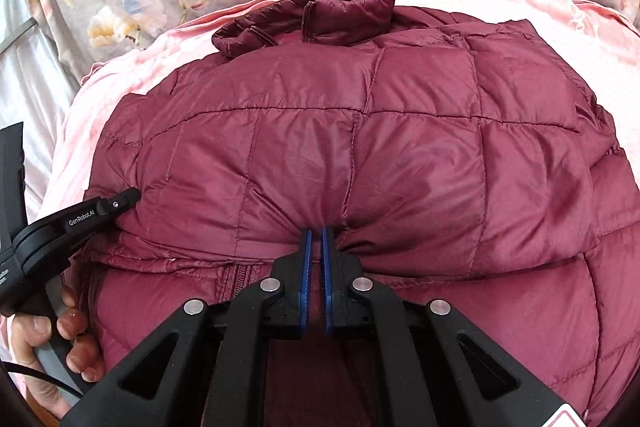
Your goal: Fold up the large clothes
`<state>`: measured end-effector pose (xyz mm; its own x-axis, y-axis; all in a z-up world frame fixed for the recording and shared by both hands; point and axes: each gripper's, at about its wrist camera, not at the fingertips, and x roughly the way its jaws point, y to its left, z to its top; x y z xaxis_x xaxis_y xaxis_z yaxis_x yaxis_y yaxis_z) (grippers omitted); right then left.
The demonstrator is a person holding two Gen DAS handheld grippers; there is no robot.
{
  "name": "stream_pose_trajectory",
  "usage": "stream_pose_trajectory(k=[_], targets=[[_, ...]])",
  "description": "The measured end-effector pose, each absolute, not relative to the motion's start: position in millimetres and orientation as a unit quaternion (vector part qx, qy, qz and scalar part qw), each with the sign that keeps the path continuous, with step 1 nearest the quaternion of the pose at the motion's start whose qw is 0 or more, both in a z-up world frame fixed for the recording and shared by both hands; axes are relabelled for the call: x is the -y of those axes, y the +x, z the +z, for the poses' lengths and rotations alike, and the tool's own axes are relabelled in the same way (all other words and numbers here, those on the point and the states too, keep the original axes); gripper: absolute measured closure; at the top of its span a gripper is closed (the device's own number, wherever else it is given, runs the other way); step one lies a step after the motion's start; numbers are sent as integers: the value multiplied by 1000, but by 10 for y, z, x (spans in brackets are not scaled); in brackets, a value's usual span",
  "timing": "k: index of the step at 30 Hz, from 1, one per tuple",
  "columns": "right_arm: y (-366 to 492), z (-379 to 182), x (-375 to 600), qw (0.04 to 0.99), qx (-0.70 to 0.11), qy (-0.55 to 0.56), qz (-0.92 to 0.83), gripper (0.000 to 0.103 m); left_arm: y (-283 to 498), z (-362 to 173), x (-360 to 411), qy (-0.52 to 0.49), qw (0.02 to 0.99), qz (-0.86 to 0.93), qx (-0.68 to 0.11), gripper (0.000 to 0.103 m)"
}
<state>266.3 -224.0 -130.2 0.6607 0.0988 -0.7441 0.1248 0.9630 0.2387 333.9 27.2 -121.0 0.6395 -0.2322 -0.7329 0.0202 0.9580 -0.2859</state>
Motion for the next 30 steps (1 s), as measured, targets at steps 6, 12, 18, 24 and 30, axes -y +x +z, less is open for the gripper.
stream_pose_trajectory(k=[6, 12, 18, 24, 30], targets=[[2657, -1316, 2303, 900, -407, 155, 2, 102, 3341, -1226, -297, -134, 897, -75, -415, 103], [2479, -1182, 2359, 899, -408, 161, 5, 87, 3281, -1134, -390, -148, 890, -95, -420, 102], [2336, -663, 2497, 918, -368, 150, 7, 75, 3198, -582, -485, -176, 894, -117, -396, 67], [2789, -202, 2881, 911, -331, 244, 24, 71, 3458, 51, -230, -193, 898, -153, -363, 67], [3260, -177, 3008, 905, -327, 274, 8, 58, 3929, 26, 140, -210, 883, -172, -383, 67]])
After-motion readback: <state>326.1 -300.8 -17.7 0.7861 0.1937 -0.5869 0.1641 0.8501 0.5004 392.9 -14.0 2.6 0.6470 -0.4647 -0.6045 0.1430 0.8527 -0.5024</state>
